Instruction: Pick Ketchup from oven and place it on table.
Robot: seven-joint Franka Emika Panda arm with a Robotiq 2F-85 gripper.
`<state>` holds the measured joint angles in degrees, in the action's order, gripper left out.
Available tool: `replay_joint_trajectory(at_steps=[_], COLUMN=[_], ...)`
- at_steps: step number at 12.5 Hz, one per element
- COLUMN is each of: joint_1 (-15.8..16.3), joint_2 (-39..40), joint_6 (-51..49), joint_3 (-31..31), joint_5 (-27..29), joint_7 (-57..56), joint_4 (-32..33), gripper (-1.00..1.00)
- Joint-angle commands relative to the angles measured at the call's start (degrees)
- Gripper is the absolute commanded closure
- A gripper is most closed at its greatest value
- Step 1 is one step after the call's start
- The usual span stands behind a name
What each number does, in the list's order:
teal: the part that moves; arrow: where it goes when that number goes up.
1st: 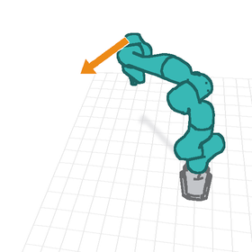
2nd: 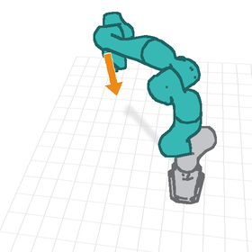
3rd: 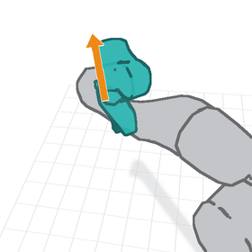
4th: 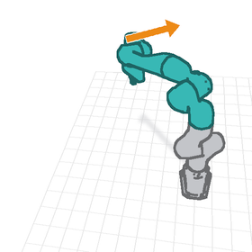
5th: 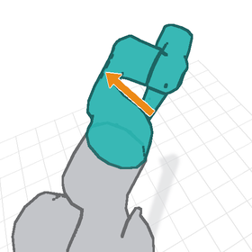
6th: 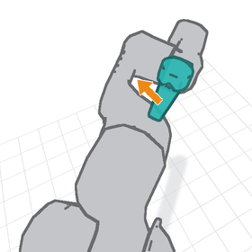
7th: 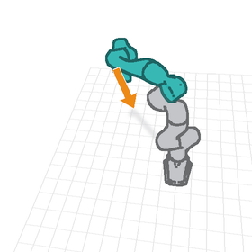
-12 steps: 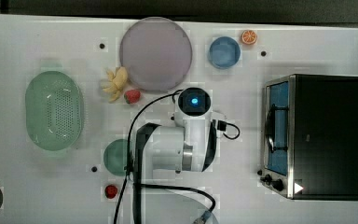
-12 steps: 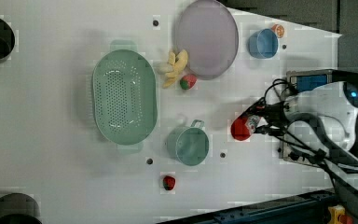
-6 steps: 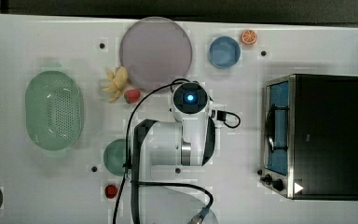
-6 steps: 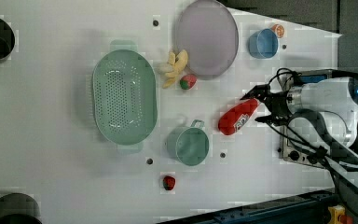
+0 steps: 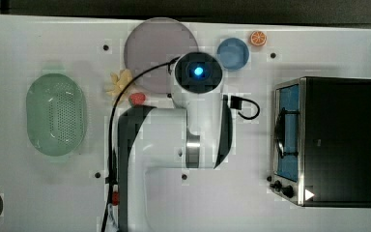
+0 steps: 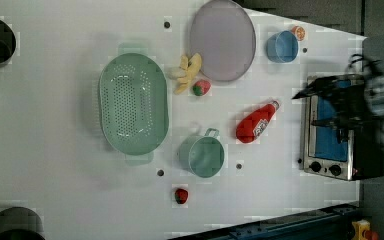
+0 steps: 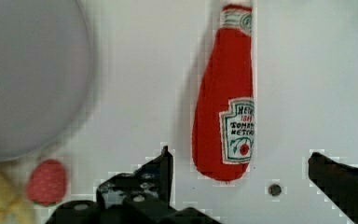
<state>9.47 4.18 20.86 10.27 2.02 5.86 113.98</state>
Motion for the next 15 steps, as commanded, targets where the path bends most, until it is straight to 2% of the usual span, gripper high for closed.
replay_joint_trajectory(at_steps=[1,5,7,15], joint_1=[-0.15,-0.22,-0.24,-0.22], joint_2=[-3.05,-3.05,-3.06,-2.63], joint_6=[-7.91,-17.93,-19.75,-19.60], joint_3=[0.15,0.30,0.46,0.68], joint_5=[-1.31,-1.47,-1.47,-1.47], joint_7=[1.15,1.15,1.14,1.14], joint_4=[-11.62,-19.36,-21.08,-20.51], gripper=[-1.00,-1.00,-1.00,-1.00])
